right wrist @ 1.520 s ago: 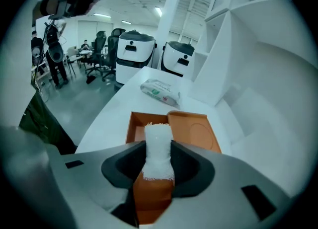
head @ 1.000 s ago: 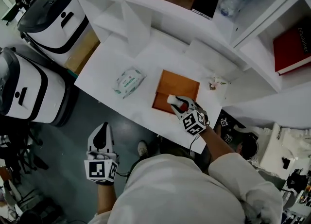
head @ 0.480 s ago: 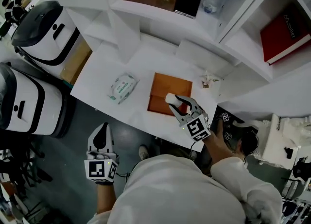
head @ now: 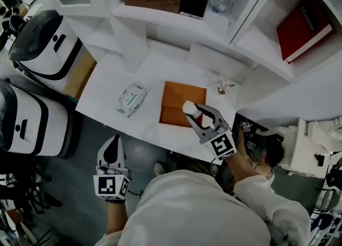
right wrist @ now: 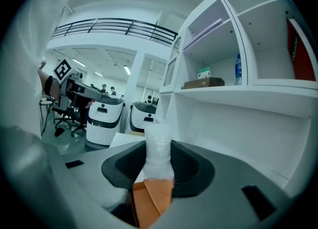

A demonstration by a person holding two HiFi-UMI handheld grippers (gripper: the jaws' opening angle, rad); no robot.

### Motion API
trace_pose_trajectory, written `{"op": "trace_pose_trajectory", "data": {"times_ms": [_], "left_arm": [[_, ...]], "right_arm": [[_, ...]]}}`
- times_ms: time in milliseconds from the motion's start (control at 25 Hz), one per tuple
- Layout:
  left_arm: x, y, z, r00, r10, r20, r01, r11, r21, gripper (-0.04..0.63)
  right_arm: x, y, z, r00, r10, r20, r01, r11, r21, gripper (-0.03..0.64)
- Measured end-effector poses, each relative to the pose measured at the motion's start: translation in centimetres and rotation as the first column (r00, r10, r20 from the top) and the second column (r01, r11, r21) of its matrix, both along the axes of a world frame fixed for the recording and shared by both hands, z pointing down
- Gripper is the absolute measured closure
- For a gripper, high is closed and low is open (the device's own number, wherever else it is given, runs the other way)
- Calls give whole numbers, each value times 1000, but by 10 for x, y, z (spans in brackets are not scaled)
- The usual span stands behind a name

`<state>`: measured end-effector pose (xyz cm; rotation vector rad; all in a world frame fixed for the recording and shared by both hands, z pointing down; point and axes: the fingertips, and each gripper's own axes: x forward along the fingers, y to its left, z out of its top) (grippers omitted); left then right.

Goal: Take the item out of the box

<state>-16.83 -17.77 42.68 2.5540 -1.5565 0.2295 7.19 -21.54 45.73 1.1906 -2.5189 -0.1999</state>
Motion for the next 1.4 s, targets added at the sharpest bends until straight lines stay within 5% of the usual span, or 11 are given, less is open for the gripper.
{"op": "trace_pose_trajectory", "data": {"times_ms": [400,1040,1160,1400], "left_arm": [[9,1,-4,1000,28,0,-28,1000,4,591],[24,5,-3,998,57,4,-57,998,3,591],[25,5,-5,998,60,2,-60,998,9,591],[23,6,-3,999,54,3,-54,999,3,591]], "right_arm": [[11,17,-37,989,86,117,-82,996,-41,449],[18,28,-75,978,48,205,-63,996,68,449],[18,32,-69,976,70,205,-73,997,9,449],[16,30,-75,974,46,222,-61,996,59,449]]}}
